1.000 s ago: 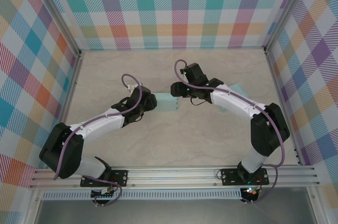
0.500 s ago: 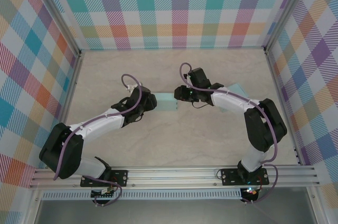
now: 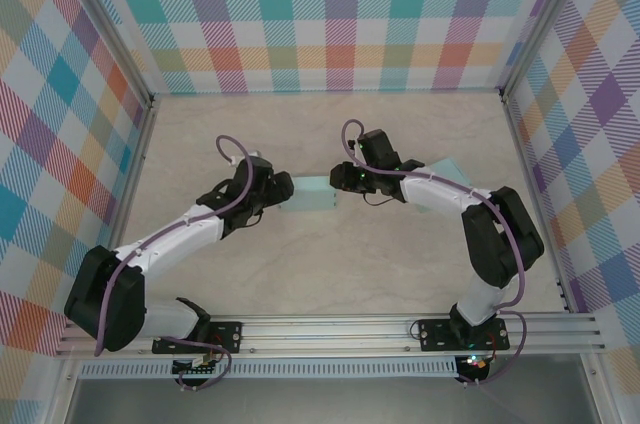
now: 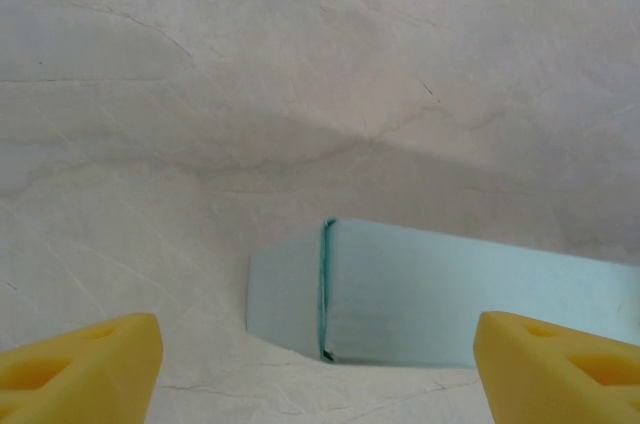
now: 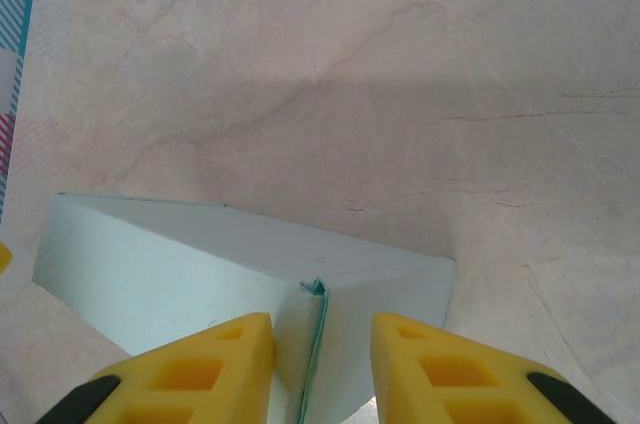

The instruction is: Fold the paper box

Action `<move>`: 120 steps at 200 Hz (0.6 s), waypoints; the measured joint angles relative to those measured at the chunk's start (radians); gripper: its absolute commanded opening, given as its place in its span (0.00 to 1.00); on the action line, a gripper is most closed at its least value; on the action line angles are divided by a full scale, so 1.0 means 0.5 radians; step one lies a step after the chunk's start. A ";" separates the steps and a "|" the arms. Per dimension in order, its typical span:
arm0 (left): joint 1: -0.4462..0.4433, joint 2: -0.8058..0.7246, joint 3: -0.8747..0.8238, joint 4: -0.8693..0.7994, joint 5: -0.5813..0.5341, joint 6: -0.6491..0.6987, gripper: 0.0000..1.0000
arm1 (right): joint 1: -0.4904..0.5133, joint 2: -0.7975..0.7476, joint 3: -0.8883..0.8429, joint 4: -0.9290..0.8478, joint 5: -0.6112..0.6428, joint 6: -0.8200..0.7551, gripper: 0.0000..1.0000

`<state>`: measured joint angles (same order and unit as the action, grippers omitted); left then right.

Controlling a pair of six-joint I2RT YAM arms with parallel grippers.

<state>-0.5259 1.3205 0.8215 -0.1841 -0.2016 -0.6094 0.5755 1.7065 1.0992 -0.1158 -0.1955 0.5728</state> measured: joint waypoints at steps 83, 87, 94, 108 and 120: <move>0.085 0.105 -0.046 0.068 0.170 -0.010 0.59 | 0.000 0.000 0.000 -0.001 -0.008 0.000 0.31; 0.085 0.112 -0.047 0.079 0.174 -0.013 0.59 | 0.000 0.000 0.000 -0.001 -0.008 0.000 0.31; 0.087 0.117 -0.047 0.104 0.176 -0.014 0.56 | 0.000 0.000 0.000 -0.001 -0.008 0.000 0.31; 0.095 0.120 -0.056 0.132 0.182 -0.009 0.49 | 0.000 0.000 0.000 -0.001 -0.009 -0.001 0.31; 0.095 0.121 -0.069 0.172 0.194 -0.020 0.41 | 0.000 0.000 0.000 -0.001 -0.009 -0.001 0.31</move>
<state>-0.4786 1.3808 0.7872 -0.0982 -0.1047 -0.6193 0.5755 1.7065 1.0992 -0.1162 -0.2001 0.5724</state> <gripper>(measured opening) 0.469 0.311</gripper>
